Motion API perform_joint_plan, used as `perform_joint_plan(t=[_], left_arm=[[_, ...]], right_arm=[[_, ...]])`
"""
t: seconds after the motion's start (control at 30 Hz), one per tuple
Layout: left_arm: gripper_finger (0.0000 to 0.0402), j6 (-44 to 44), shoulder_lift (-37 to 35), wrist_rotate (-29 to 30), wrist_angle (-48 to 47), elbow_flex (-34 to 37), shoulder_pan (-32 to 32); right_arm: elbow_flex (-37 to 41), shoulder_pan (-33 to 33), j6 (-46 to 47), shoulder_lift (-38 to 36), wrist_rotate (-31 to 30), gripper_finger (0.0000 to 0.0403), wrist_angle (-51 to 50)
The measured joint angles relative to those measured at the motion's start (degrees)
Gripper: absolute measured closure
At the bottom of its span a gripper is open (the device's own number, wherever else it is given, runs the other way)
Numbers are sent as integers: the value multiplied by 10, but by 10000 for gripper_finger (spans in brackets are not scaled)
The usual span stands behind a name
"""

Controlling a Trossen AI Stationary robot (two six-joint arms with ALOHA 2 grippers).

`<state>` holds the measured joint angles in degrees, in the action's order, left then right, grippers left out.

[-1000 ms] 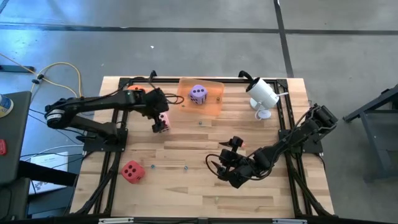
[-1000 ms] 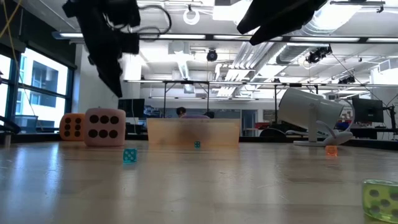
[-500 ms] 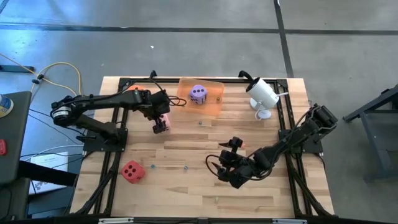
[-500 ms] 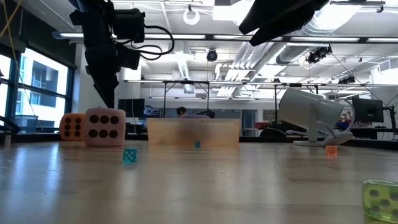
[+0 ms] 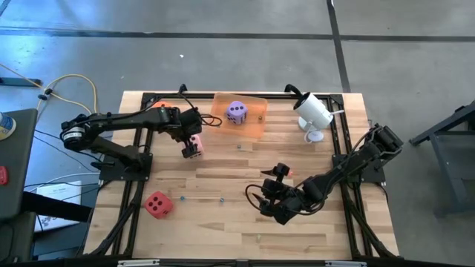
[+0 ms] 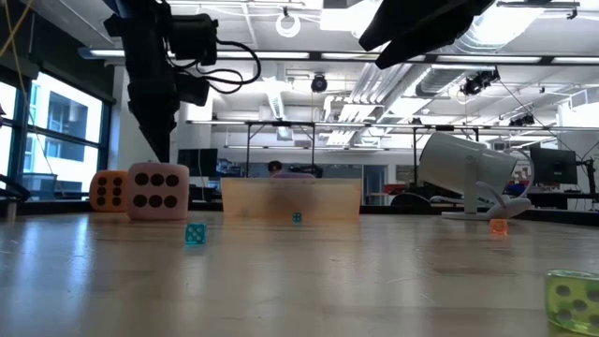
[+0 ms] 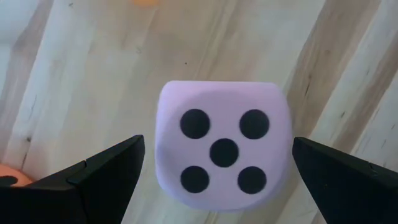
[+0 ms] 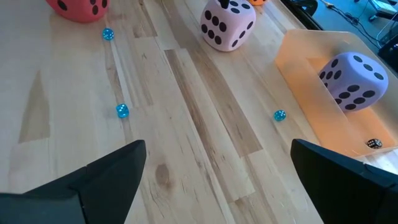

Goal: Pick & Place Dice
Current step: Put the large pink dice in the orange bin

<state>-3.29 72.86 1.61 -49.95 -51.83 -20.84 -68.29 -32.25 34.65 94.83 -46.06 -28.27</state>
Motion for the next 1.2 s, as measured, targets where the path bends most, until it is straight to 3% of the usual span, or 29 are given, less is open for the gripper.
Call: perform_joint_plan(t=[0.47,1.2], left_arm=[[2,-15,1,-14,0,0,0],[2,-12,63,-6,6,-1,0]], right_arm=[[0,0,0,0,0,10,1],[0,0,0,0,0,10,2]])
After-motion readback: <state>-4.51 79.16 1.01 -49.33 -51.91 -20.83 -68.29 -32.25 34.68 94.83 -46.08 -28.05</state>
